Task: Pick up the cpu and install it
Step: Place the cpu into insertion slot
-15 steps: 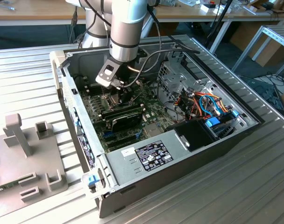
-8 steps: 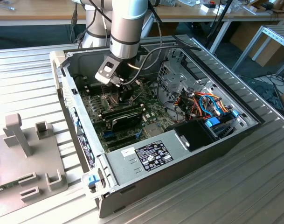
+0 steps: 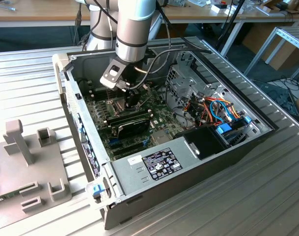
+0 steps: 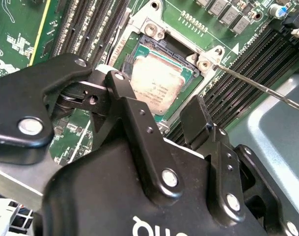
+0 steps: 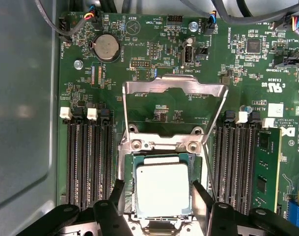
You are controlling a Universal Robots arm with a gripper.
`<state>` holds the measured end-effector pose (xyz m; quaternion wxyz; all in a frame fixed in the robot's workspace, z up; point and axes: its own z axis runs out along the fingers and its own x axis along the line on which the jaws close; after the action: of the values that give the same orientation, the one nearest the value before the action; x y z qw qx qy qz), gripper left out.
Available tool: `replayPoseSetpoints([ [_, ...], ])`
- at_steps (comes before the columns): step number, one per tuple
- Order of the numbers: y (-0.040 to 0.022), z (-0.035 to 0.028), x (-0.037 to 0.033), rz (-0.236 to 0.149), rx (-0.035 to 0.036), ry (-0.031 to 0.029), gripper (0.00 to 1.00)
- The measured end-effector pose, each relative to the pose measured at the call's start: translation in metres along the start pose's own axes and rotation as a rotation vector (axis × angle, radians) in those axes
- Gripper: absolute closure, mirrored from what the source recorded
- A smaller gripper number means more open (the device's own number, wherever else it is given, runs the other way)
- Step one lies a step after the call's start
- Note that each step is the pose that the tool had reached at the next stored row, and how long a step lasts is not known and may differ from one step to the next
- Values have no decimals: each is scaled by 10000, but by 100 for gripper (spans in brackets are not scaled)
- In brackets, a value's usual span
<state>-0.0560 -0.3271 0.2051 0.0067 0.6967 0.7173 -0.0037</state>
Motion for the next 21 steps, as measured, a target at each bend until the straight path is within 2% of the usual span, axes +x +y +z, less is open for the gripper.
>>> replayPoseSetpoints([
  [3, 6, 2, 0, -50, 0, -2, 35],
  [6, 20, 9, -1, -328, -3, -2, 35],
  [21, 20, 70, -4, -348, -5, -5, 35],
])
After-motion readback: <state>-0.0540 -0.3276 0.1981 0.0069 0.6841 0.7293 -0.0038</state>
